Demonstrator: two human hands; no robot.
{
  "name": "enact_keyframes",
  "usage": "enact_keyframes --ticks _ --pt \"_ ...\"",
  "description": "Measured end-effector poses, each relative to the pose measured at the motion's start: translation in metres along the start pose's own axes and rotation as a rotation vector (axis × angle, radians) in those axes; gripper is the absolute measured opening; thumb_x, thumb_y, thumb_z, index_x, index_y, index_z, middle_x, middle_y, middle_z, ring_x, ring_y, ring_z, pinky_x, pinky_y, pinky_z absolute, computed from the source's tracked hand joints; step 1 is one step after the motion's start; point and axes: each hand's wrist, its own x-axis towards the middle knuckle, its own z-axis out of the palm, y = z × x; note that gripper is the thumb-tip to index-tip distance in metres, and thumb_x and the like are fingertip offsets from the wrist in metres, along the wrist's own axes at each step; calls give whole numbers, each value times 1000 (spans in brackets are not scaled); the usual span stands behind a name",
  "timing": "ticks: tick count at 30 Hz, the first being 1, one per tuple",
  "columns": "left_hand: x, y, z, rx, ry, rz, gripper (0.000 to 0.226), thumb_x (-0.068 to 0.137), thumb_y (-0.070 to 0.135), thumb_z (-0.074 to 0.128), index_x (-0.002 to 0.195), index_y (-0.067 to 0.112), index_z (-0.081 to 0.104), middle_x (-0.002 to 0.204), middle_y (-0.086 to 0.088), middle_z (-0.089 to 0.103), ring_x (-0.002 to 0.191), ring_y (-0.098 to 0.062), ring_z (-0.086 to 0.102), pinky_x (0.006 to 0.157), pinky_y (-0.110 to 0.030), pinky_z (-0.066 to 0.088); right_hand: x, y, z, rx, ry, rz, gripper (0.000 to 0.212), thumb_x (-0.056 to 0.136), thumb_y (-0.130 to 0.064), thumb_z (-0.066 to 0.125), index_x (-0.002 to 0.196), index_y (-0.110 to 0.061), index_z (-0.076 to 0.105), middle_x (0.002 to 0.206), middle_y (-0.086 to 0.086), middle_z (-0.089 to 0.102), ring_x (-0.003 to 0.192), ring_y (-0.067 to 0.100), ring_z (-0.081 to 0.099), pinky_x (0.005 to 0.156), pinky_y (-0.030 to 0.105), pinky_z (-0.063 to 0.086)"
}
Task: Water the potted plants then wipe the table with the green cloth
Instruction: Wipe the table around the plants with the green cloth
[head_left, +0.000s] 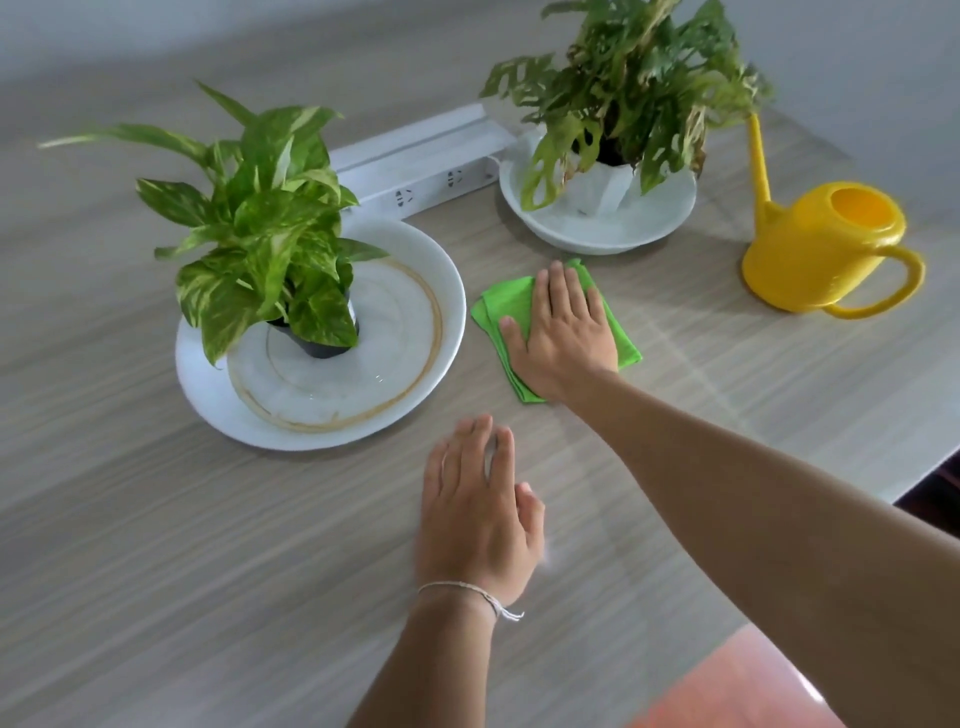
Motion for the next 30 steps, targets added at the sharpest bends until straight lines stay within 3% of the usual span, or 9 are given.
enact_keyframes --ticks 5,11,17,24,30 --pt "-1 -1 1 5 7 5 55 87 28 47 138 8 57 146 -16 53 139 -34 46 117 -50 34 -62 17 8 -11 56 -32 84 100 -62 14 160 -4 6 170 13 3 157 25 -3 126 43 -3" --pt "0 -2 -3 -52 6 16 54 85 25 39 131 4 59 142 -19 55 136 -39 48 111 -53 40 -171 32 23 -10 108 -30 84 101 -61 18 158 1 20 167 19 16 156 30 10 125 48 12" --pt "-3 1 -2 -64 0 15 55 87 22 34 132 3 59 143 -19 55 137 -39 47 113 -51 39 -254 29 35 -54 91 -13 82 102 -60 21 156 2 23 166 21 15 156 33 11 124 52 19" --pt "-3 2 -3 -64 -14 8 58 85 21 31 133 3 58 145 -17 54 139 -37 46 115 -50 38 -244 31 34 -60 82 -19 83 100 -59 22 157 1 21 167 20 15 156 32 10 124 52 17" --pt "-3 0 -6 -84 -10 19 60 84 21 32 135 3 57 146 -17 53 140 -37 45 114 -53 39 -135 35 15 -25 83 103 88 96 -62 14 159 -1 14 169 17 11 157 29 4 126 47 5"
